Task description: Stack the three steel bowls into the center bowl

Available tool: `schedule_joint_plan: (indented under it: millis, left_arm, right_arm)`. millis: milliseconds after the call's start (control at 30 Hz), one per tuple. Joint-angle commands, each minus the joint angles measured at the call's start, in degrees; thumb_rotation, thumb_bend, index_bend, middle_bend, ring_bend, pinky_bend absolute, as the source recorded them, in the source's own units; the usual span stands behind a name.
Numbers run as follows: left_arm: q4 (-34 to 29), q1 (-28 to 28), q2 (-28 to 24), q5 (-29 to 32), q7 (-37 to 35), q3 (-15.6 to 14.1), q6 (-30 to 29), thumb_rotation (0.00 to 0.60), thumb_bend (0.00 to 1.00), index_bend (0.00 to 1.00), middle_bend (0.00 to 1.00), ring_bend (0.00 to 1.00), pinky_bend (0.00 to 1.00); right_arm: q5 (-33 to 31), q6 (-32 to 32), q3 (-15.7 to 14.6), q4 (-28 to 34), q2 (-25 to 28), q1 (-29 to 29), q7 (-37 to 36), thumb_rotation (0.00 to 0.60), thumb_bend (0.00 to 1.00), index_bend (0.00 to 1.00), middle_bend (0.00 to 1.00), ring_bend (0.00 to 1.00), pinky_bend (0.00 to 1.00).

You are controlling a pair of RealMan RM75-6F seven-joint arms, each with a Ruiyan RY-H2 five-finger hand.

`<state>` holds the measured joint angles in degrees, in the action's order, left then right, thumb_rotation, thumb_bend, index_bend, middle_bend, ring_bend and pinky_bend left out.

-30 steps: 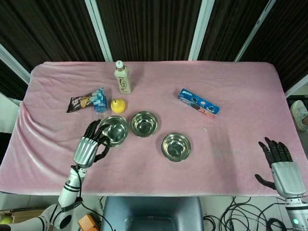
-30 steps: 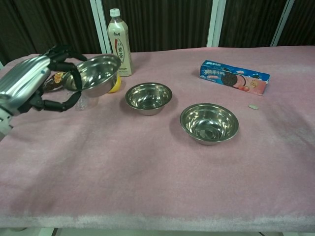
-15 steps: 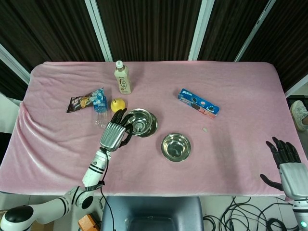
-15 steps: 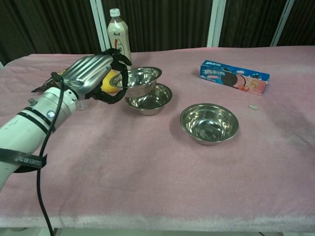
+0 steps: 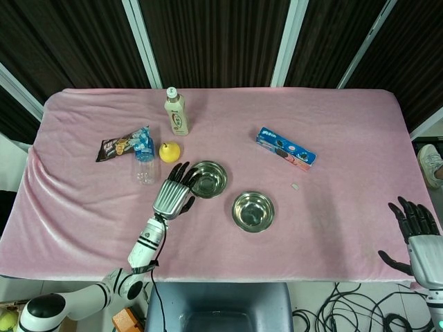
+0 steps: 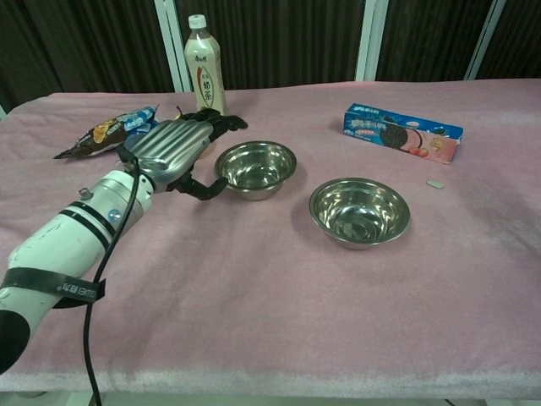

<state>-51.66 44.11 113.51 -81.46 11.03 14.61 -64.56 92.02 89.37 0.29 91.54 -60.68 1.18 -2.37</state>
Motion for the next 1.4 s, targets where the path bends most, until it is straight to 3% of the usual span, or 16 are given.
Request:
schedule_joint_plan:
  millis: [33, 200, 267, 333, 433, 567, 867, 1133, 1400]
  left_arm:
    - [-3.09, -0.81, -1.25, -0.04, 1.19, -0.69, -1.16, 0.6, 0.39, 0.0, 0.07, 0.0, 0.11]
    - [-7.41, -2.1, -3.51, 0.34, 3.34, -1.82, -1.17, 0.6, 0.38, 0.0, 0.02, 0.0, 0.11]
    - [-13.58, -4.29, -7.68, 0.62, 6.09, -3.69, -1.37, 0.6, 0.38, 0.0, 0.01, 0.0, 0.11]
    - [-20.19, -11.22, -15.15, -0.45, 9.02, -7.63, -8.39, 0.6, 0.39, 0.0, 0.01, 0.0, 0.11]
    - [-24.89, -16.49, -21.72, -1.17, 7.99, -10.74, -13.02, 0.6, 0.4, 0.0, 0.01, 0.0, 0.11]
    - [-24.55, -21.63, -25.66, -2.1, 5.44, -13.15, -18.27, 0.6, 0.4, 0.0, 0.01, 0.0, 0.11]
    - [-23.55, -27.28, -29.31, -6.42, -2.04, -15.91, -24.69, 0.6, 0.4, 0.0, 0.01, 0.0, 0.11]
    - [-23.24, -28.86, -30.11, -6.98, -4.8, -15.49, -25.02, 0.6, 0.4, 0.0, 0.01, 0.0, 0.11]
    - [-22.45, -29.57, -30.15, -6.91, -6.18, -14.64, -24.44, 0.6, 0.39, 0.0, 0.01, 0.0, 0.11]
  right_arm:
    - [0.15, -0.11, -0.06, 0.06, -0.07, 0.05, 0.15, 0.6, 0.26, 0.0, 0.0, 0.0, 0.0]
    - [0.37, -0.24, -0.13, 0.09, -0.16, 0.12, 0.4, 0.6, 0.26, 0.0, 0.0, 0.0, 0.0]
    - [0.55, -0.7, -0.26, 0.07, -0.34, 0.31, 0.82, 0.6, 0.26, 0.0, 0.0, 0.0, 0.0]
    - [3.4, -4.6, -1.15, -1.19, -1.66, 2.97, 3.83, 0.6, 0.26, 0.0, 0.0, 0.0, 0.0]
    - [4.66, -9.45, -1.35, -1.37, -3.7, 6.04, 7.59, 0.6, 0.26, 0.0, 0.0, 0.0, 0.0]
    - [5.32, -15.32, -0.26, -1.09, -5.71, 10.51, 12.78, 0.6, 0.26, 0.04, 0.0, 0.0, 0.0]
    - [3.94, -28.8, 3.59, -7.11, -16.22, 22.6, 16.24, 0.6, 0.26, 0.3, 0.0, 0.0, 0.0]
    - [7.09, -30.48, 3.32, -17.49, -26.4, 29.09, 12.24, 0.6, 0.32, 0.53, 0.0, 0.0, 0.0]
    - [7.81, -30.12, 2.58, -23.79, -31.87, 32.49, 7.76, 0.6, 0.37, 0.61, 0.03, 0.0, 0.0]
